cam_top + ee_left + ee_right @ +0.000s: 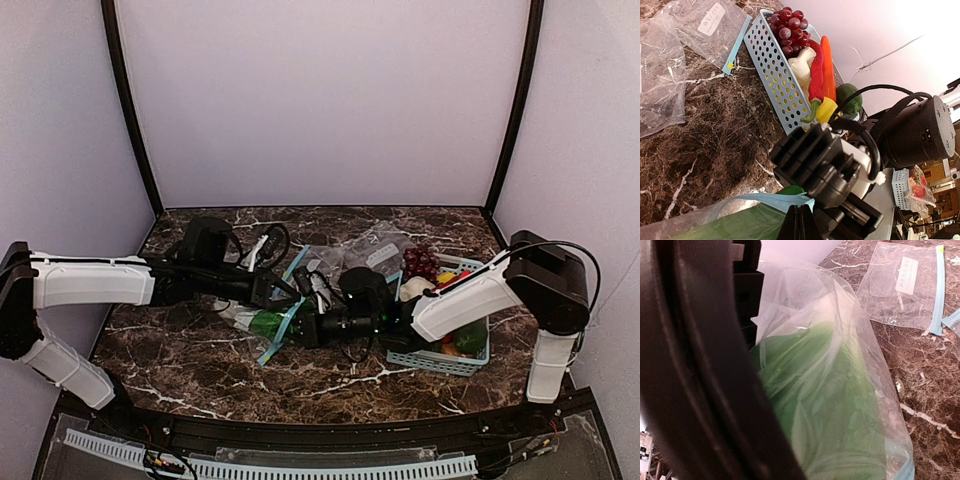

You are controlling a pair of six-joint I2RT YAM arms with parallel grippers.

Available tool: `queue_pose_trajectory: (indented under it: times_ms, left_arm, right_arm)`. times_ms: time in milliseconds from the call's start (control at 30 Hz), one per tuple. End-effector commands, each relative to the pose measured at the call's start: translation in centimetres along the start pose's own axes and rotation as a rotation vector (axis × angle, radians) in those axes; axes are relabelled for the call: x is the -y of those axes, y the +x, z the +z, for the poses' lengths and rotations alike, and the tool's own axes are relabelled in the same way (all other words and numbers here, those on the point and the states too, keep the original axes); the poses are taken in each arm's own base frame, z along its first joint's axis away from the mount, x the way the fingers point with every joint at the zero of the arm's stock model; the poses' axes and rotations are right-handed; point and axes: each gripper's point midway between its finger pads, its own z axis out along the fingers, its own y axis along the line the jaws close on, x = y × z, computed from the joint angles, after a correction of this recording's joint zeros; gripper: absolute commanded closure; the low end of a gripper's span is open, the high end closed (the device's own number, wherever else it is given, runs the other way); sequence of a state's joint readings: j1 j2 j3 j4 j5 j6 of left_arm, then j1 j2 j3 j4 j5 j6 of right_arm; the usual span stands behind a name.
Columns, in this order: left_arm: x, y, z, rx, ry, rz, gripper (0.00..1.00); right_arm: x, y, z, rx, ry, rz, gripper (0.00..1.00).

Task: Place the food in the zip-top bag and seal the zipper
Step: Adjust the fake vegetable in the zipper food storage bag.

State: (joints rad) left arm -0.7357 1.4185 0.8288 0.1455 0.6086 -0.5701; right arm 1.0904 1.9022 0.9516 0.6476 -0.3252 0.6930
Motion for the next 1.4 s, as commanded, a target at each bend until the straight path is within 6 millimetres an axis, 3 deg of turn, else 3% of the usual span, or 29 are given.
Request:
queue_pose_trajectory:
  times_ms: [0, 300, 667, 867, 1067, 1167, 1367]
  left_arm:
    - [3.7, -0.3, -0.8, 0.02, 0.109, 0.03, 0.99]
    - [5.0, 0.1, -0.6, -0.012, 0.065, 0.076, 0.99]
    - [8.1, -2.5, 1.4, 0.147, 0.105, 0.11, 0.99]
    - [9.2, -2.6, 4.2, 0.168, 0.174, 0.103, 0.99]
    - [9.2, -2.3, 4.9, 0.209, 0.223, 0.107, 0.99]
    - [8.1, -1.6, 4.8, 0.217, 0.192, 0.117, 0.99]
    - [5.2, 0.3, 3.9, 0.221, 0.084, 0.142, 0.99]
  right_arm:
    - [0.2, -2.8, -0.3, 0.082, 0.061, -0.053, 1.0]
    - [-3.0, -5.9, -5.1, 0.082, 0.143, -0.216, 1.0]
    - [-1.4, -0.3, -14.0, -0.297, 0.404, -0.199, 1.0]
    - [-3.0, -1.0, -18.2, -0.347, 0.46, -0.23, 1.0]
    - [-3.1, -0.8, -18.6, -0.43, 0.472, -0.28, 1.0]
    - [-2.5, -0.7, -17.6, -0.465, 0.48, -0.3, 1.0]
    - [-3.1, -2.2, -14.4, -0.432, 0.419, -0.331, 1.0]
